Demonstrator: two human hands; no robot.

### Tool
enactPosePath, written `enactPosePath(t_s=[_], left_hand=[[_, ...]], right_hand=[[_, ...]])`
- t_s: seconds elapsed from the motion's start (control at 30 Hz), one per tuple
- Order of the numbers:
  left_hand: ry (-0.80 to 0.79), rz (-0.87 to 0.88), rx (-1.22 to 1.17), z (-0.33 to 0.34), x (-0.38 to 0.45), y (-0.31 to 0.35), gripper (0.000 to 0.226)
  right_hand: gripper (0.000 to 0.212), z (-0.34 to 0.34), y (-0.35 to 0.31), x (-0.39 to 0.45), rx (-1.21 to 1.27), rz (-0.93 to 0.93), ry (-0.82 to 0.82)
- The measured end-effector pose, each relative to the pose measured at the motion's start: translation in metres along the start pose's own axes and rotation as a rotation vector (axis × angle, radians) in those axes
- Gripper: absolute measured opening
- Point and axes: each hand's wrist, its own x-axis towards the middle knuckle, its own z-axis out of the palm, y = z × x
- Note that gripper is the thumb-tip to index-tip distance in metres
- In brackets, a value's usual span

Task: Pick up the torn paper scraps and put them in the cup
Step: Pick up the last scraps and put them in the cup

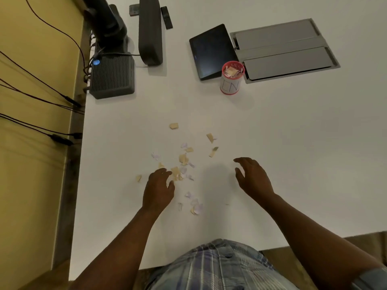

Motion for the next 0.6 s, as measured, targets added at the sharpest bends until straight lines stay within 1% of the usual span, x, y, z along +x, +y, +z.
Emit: enactPosePath(t_s=[0.07,0.13,0.2,0.3,0.37,0.43,0.5,0.6], left_hand=[[0.015,-0.04,0.065,0.002,-0.011,-0.01,0.043],[0.036,-0.105,0.101,0.0,-0.015,-0.023,0.052],[0.032,-0.189,0.129,-0.004,-0.015,-0.035,0.062],[-0.022,-0.308,0.135,-0.011,-0.008,-0.054,0.073],[-0.089,-0.386,0.107,-0.014,0.0,-0.063,0.077],[-0.139,-0.427,0.098,-0.018,0.008,-0.07,0.077],[-0.162,-0.43,0.12,-0.019,0.013,-0.072,0.075],[-0.172,-0.383,0.145,-0.015,0.014,-0.067,0.069]], right_hand=[[0.039,0.003,0.007,-0.007,-0.003,0.05,0.035],[0.047,0.005,0.015,-0.01,-0.021,0.142,0.035],[0.054,0.008,0.021,-0.011,-0.041,0.227,-0.019],[0.058,0.016,0.023,-0.013,-0.083,0.268,-0.118],[0.054,0.021,0.019,-0.016,-0.105,0.248,-0.149],[0.047,0.028,0.012,-0.02,-0.119,0.202,-0.157],[0.039,0.033,0.005,-0.024,-0.129,0.157,-0.172],[0.027,0.038,-0.005,-0.029,-0.126,0.071,-0.235]])
